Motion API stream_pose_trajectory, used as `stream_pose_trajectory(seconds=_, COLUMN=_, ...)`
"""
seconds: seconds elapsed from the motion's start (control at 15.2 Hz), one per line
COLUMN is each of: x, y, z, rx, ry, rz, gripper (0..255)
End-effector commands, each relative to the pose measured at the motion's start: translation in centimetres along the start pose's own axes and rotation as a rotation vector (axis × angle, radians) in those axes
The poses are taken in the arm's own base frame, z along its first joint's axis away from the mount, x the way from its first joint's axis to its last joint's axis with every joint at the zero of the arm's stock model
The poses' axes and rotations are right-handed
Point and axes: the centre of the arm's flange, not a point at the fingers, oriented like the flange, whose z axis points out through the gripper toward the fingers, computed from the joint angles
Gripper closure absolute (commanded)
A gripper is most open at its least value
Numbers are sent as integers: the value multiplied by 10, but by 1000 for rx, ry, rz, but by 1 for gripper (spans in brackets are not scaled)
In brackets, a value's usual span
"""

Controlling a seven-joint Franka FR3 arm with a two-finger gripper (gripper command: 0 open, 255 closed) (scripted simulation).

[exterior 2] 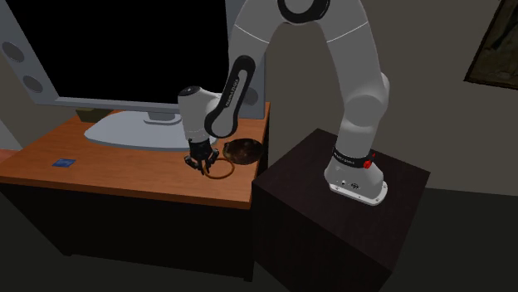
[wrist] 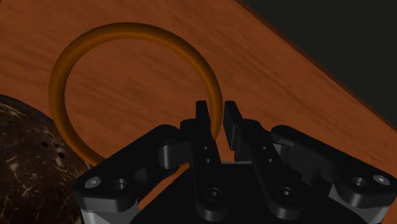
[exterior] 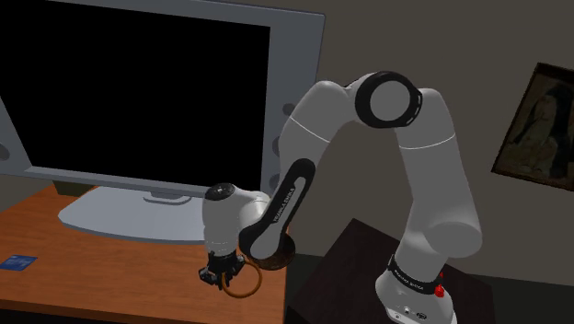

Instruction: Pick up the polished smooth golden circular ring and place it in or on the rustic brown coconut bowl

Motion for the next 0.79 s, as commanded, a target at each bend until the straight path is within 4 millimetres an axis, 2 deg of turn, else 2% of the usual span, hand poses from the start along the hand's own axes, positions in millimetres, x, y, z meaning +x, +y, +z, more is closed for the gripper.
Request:
stream_pose_trajectory(seconds=0.0, x=0, y=0, z=-10, rx=0, ry=0, rz=0, gripper=255)
stream_pose_trajectory(seconds=0.73, x=0, y=0, z=-68, rx=0, ry=0, rz=0, gripper=255)
